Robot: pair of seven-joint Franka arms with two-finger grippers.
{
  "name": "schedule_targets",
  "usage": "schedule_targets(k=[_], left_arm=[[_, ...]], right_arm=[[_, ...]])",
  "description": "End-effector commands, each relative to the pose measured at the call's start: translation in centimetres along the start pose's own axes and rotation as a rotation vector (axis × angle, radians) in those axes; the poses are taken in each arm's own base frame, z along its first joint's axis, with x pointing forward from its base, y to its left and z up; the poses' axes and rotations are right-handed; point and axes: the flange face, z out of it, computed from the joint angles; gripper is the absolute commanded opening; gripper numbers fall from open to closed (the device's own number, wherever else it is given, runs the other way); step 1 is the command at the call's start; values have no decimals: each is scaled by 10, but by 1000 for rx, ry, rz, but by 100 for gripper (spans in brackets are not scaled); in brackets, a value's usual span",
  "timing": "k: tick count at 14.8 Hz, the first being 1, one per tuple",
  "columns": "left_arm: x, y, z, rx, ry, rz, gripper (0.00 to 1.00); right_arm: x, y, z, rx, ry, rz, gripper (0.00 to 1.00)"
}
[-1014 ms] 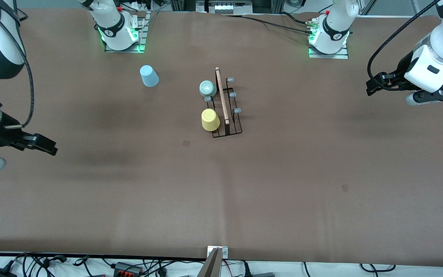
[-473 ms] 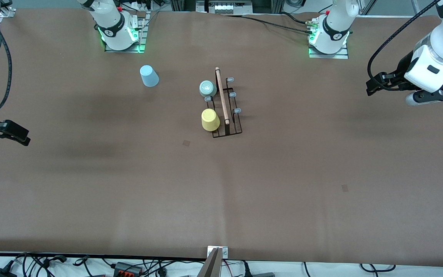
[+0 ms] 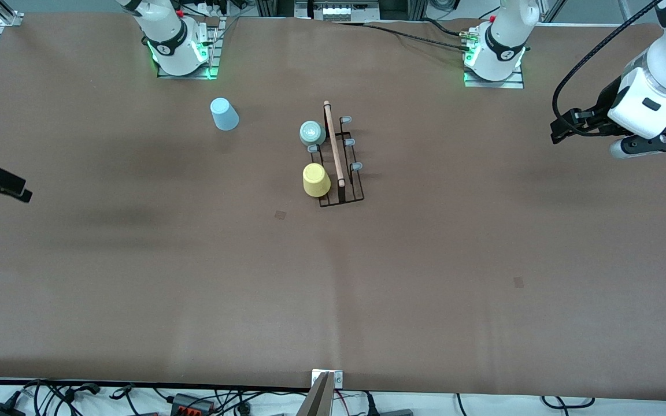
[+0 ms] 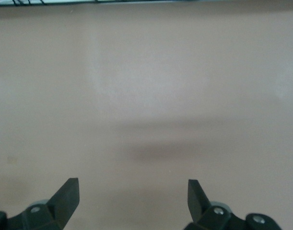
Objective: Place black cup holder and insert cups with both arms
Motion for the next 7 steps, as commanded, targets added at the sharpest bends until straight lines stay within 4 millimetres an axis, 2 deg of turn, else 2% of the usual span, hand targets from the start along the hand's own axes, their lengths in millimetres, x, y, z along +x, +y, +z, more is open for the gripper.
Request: schedule_targets(k=[1, 3, 5, 7], left_arm=[[2, -2, -5, -20, -6, 19, 100], [2, -2, -5, -20, -4, 21, 100], [2, -2, -5, -20, -6, 19, 100], [2, -2, -5, -20, -6, 21, 100]], right_arm=[[-21, -8, -1, 4, -11, -30, 100], [-37, -9, 13, 0, -2, -32, 100], [-59, -11, 19, -21, 37, -43, 100], [-63, -14, 19, -26, 17, -49, 100]])
